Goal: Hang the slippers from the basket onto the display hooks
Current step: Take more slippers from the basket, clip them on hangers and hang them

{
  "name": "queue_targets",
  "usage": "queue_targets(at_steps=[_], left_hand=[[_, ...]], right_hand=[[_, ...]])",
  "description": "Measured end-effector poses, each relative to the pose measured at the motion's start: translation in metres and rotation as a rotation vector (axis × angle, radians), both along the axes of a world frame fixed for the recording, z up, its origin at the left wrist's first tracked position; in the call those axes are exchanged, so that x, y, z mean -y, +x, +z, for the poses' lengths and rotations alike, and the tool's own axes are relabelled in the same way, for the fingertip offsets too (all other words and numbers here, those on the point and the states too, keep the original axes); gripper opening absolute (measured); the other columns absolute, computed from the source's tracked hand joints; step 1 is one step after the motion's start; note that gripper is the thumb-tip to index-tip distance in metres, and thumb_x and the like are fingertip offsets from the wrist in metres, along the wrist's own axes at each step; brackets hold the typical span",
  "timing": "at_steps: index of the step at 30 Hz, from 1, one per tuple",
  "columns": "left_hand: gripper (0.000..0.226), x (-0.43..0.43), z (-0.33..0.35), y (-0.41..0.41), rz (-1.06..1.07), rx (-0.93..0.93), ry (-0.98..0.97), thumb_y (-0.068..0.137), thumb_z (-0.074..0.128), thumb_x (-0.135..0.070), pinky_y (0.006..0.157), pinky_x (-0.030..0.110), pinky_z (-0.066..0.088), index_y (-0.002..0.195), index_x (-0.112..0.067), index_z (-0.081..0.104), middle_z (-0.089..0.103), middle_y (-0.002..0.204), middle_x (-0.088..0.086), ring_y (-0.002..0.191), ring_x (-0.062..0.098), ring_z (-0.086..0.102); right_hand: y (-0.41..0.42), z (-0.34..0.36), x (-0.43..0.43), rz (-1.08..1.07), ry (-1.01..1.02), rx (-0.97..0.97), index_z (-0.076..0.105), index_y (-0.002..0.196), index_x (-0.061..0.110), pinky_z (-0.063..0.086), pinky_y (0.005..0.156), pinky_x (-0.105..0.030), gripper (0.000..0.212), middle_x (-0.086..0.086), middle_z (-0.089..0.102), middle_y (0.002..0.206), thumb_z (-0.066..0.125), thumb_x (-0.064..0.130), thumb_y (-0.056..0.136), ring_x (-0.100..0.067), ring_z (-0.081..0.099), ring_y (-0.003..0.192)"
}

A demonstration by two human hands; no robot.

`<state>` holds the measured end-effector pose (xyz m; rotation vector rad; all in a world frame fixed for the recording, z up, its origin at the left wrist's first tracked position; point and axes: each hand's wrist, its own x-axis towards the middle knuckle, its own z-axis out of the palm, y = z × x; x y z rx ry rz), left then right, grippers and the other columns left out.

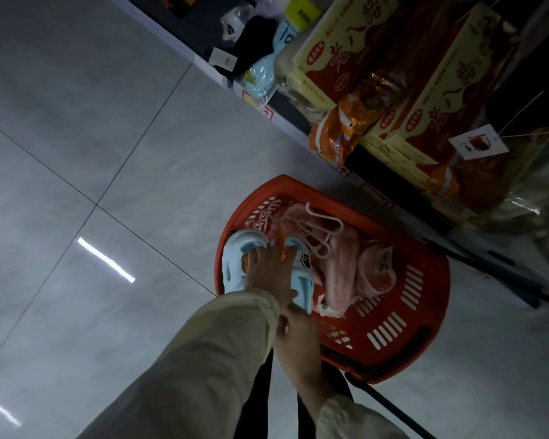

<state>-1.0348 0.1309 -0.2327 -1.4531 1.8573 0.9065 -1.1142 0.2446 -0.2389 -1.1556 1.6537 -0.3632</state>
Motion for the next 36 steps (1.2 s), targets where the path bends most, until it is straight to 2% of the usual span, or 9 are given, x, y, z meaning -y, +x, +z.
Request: queue_targets(at_steps=[3,6,11,14,17,21,26,30,36], left_hand=[[0.087,0.0,-0.005,-0.002,-0.026,0.032,-0.024,0.084,0.073,-0.04,0.112,0.055,0.028,0.153,-0.025,0.022,0.024,0.156,0.016,0.137,0.042,0.031],[0.087,-0.002,-0.011,0.002,-0.051,0.036,-0.014,0.086,0.071,-0.043,0.115,0.058,0.024,0.154,-0.025,0.019,0.021,0.158,0.015,0.141,0.041,0.028],[0.088,-0.001,-0.013,0.0,-0.004,0.008,-0.024,0.088,0.068,-0.047,0.116,0.061,0.018,0.156,-0.028,0.016,0.015,0.161,0.013,0.145,0.042,0.022],[0.085,-0.001,-0.016,-0.002,0.013,0.016,-0.033,0.089,0.067,-0.045,0.115,0.062,0.019,0.156,-0.029,0.016,0.016,0.161,0.013,0.145,0.042,0.022],[0.086,-0.003,-0.018,-0.002,0.043,0.023,-0.035,0.088,0.067,-0.039,0.114,0.062,0.021,0.156,-0.029,0.015,0.011,0.162,0.013,0.145,0.042,0.023],[0.082,-0.007,-0.018,-0.001,0.043,0.072,-0.033,0.085,0.067,-0.026,0.111,0.06,0.027,0.152,-0.025,0.02,0.016,0.159,0.017,0.139,0.042,0.031],[0.075,-0.006,-0.011,0.004,0.051,0.09,-0.086,0.085,0.067,-0.021,0.108,0.056,0.031,0.149,-0.023,0.028,0.033,0.149,0.011,0.133,0.038,0.041],[0.074,-0.011,0.006,0.008,0.024,0.101,-0.109,0.081,0.067,-0.015,0.104,0.053,0.036,0.144,-0.023,0.031,0.042,0.138,0.009,0.125,0.036,0.047],[0.08,-0.012,0.048,0.013,0.082,0.097,-0.147,0.075,0.068,-0.011,0.102,0.05,0.035,0.143,-0.024,0.028,0.039,0.138,0.011,0.124,0.034,0.045]], right_hand=[[-0.047,0.0,0.017,-0.134,-0.022,-0.149,0.063,0.079,0.018,0.052,0.065,-0.035,0.021,0.005,0.064,0.081,0.056,-0.002,0.082,-0.01,0.061,0.074],[-0.079,-0.013,0.045,-0.1,-0.014,-0.3,0.063,0.102,0.014,0.056,0.078,-0.042,0.019,-0.005,0.061,0.113,0.057,0.006,0.086,-0.022,0.063,0.099],[-0.098,-0.031,0.101,0.282,-0.062,-0.282,0.039,0.147,0.023,0.034,0.114,-0.034,0.064,-0.001,0.028,0.159,0.06,0.011,0.088,-0.015,0.022,0.146],[-0.096,-0.039,0.129,0.403,0.03,-0.24,0.027,0.154,0.03,0.025,0.116,-0.036,0.073,0.003,0.021,0.162,0.059,0.01,0.091,-0.018,0.017,0.146],[-0.096,-0.066,0.136,0.567,0.074,-0.325,0.028,0.155,0.03,-0.004,0.118,-0.023,0.067,0.002,0.021,0.163,0.056,0.016,0.096,-0.019,0.019,0.149],[-0.089,-0.09,0.125,0.597,0.213,-0.268,0.037,0.15,0.03,0.028,0.118,-0.043,0.062,-0.003,0.023,0.162,0.061,0.025,0.094,-0.026,0.022,0.148],[-0.083,-0.078,0.101,0.443,0.045,-0.357,0.039,0.147,0.032,0.037,0.113,-0.035,0.065,0.0,0.034,0.156,0.068,0.022,0.089,-0.021,0.032,0.142],[-0.086,-0.051,0.089,0.327,0.186,-0.468,0.042,0.142,0.033,0.052,0.09,-0.042,0.061,-0.016,0.048,0.135,0.068,0.024,0.087,-0.03,0.055,0.116],[-0.091,0.009,0.089,0.112,0.15,-0.353,0.052,0.135,0.025,0.038,0.077,-0.02,0.055,-0.011,0.058,0.123,0.067,0.024,0.083,-0.024,0.06,0.094]])
